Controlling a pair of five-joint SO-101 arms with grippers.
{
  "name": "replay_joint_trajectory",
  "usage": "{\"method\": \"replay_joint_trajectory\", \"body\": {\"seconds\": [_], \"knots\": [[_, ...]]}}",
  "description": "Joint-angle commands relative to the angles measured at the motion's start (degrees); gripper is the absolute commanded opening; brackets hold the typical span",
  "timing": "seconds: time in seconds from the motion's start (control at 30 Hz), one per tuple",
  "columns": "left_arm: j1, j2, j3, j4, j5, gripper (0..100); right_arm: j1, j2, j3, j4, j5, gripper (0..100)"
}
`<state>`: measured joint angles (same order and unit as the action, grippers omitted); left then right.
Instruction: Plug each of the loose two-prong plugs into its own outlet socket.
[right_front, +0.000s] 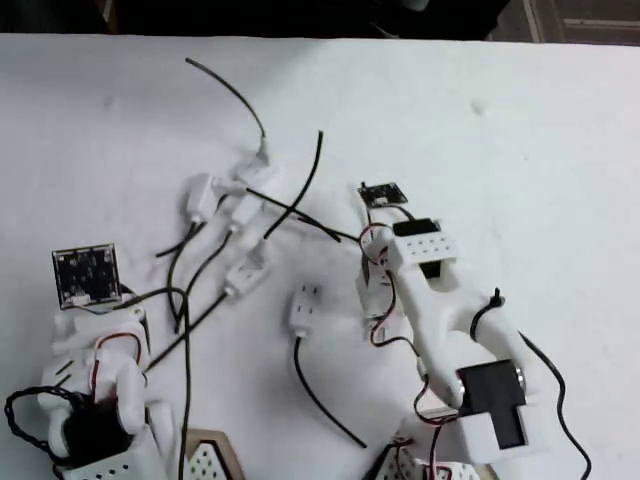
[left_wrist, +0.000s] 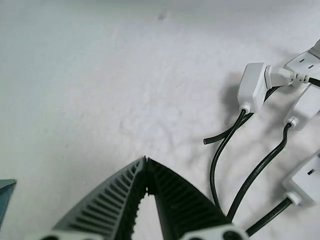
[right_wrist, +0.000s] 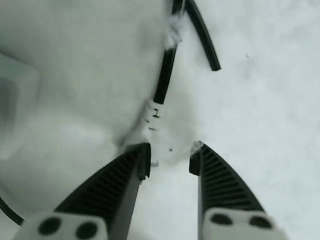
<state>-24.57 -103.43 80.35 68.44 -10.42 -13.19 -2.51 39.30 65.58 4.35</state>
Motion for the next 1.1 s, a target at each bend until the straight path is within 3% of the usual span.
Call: {"method": "replay_joint_trajectory", "body": {"seconds": [0.0, 0.53, 0.83, 0.97, 1.07], "knots": [[0.0, -0.1, 0.1, -1.3, 0.6, 3, -0.1, 2.8, -2.5, -1.0, -0.9, 13.5], [0.0, -0.1, 0.1, -1.3, 0.6, 3, -10.2, 6.9, -4.7, -0.7, -9.4, 13.7], [0.0, -0.1, 0.1, -1.3, 0.6, 3, -10.2, 6.6, -6.2, 1.4, -10.1, 13.2], [0.0, -0.1, 0.1, -1.3, 0.6, 3, -10.3, 6.5, -8.1, 3.6, -10.1, 2.4], [0.0, -0.1, 0.1, -1.3, 0.6, 3, -10.2, 6.5, -10.4, 7.2, -10.1, 2.2]]}}
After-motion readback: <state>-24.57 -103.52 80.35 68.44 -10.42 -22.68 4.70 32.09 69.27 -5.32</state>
